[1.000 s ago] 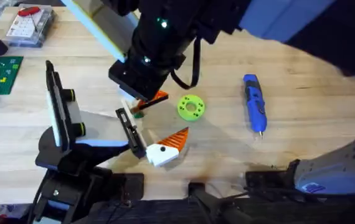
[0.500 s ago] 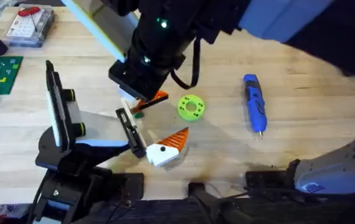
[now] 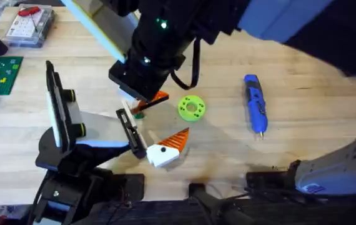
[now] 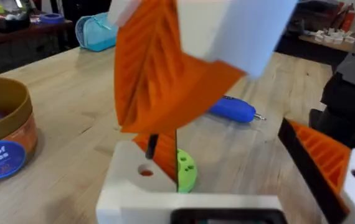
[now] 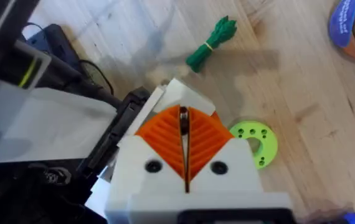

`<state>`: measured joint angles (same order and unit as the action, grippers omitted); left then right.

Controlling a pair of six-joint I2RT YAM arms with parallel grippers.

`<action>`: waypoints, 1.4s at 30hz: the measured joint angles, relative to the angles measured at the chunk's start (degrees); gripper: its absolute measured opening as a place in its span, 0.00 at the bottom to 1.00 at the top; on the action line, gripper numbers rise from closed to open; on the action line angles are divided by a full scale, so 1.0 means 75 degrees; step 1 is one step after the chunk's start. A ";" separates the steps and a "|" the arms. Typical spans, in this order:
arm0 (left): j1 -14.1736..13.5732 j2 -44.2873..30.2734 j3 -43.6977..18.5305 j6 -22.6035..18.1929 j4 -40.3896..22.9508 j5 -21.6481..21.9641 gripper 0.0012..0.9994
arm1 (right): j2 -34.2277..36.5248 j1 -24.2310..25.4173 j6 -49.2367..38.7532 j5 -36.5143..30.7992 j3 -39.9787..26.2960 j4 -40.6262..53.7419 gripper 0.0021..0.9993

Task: Pick up the gripper from the table and insert it into the empty holder that is missing its gripper. Then pick up a screw, insert it into the mounting hole, and use the screwdriver to tighten it. Finally, clean up the table by picking up the vegetable and placing it into the bucket.

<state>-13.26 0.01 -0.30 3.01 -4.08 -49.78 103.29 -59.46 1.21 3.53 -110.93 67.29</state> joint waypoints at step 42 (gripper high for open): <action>0.0000 0.0000 0.0000 0.0000 0.0000 0.0000 0.99 | 0.0238 0.0000 0.0000 0.0000 0.0000 -0.0027 0.01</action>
<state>-13.26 0.01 -0.30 3.01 -4.08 -49.78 105.08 -59.46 1.21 3.53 -110.93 67.09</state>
